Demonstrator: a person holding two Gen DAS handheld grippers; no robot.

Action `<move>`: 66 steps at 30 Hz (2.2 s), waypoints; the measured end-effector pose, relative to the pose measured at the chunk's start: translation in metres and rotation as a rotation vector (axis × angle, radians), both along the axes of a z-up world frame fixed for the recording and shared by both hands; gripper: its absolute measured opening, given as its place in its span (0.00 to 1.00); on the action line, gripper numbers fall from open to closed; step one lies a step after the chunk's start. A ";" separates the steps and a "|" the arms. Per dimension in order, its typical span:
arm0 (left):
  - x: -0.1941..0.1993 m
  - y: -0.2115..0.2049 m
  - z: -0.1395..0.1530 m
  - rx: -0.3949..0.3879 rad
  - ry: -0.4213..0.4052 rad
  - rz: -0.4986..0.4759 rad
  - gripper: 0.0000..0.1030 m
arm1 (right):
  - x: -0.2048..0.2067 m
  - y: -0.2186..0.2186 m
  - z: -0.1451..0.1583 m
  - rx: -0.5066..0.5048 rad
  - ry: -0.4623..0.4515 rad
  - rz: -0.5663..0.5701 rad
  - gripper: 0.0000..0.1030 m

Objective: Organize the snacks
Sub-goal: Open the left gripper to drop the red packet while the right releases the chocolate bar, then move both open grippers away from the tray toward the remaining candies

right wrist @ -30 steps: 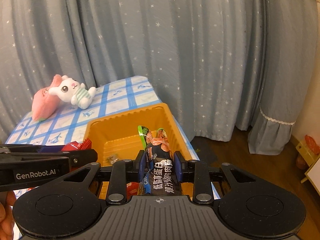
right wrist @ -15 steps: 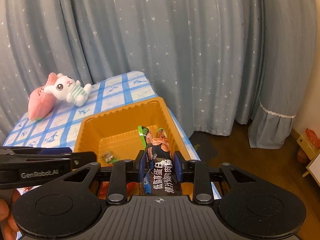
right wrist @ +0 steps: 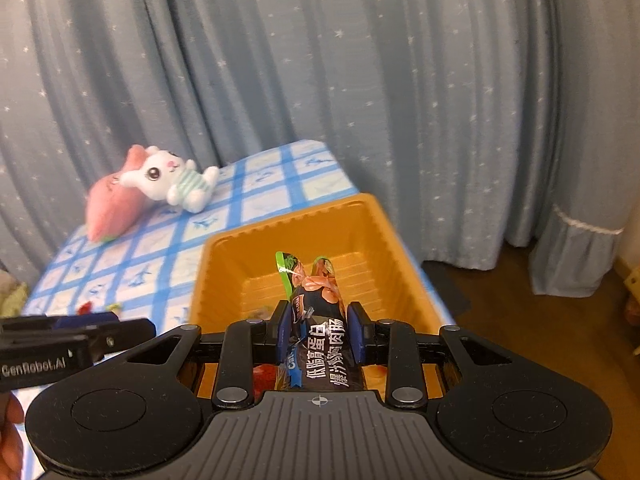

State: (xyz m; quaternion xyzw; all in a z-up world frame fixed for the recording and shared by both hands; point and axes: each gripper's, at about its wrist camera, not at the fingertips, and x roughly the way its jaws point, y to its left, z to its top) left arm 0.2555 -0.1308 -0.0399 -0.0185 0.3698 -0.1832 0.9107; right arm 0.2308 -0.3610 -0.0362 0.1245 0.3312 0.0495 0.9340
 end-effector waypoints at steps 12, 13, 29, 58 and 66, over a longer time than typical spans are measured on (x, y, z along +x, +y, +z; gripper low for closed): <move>-0.049 0.035 0.004 0.012 -0.019 0.059 0.53 | -0.025 0.009 0.013 0.017 0.014 0.004 0.52; -0.055 0.038 0.006 0.011 -0.022 0.064 0.54 | -0.029 0.011 0.015 0.019 0.015 0.006 0.52; -0.141 0.092 0.034 0.005 -0.084 0.187 0.69 | -0.112 0.074 0.037 0.009 -0.019 0.087 0.56; -0.180 0.179 0.038 0.045 -0.076 0.407 0.75 | -0.124 0.167 0.034 -0.005 -0.013 0.278 0.59; -0.192 0.195 0.051 0.053 -0.096 0.435 0.77 | -0.125 0.190 0.046 -0.021 -0.050 0.336 0.59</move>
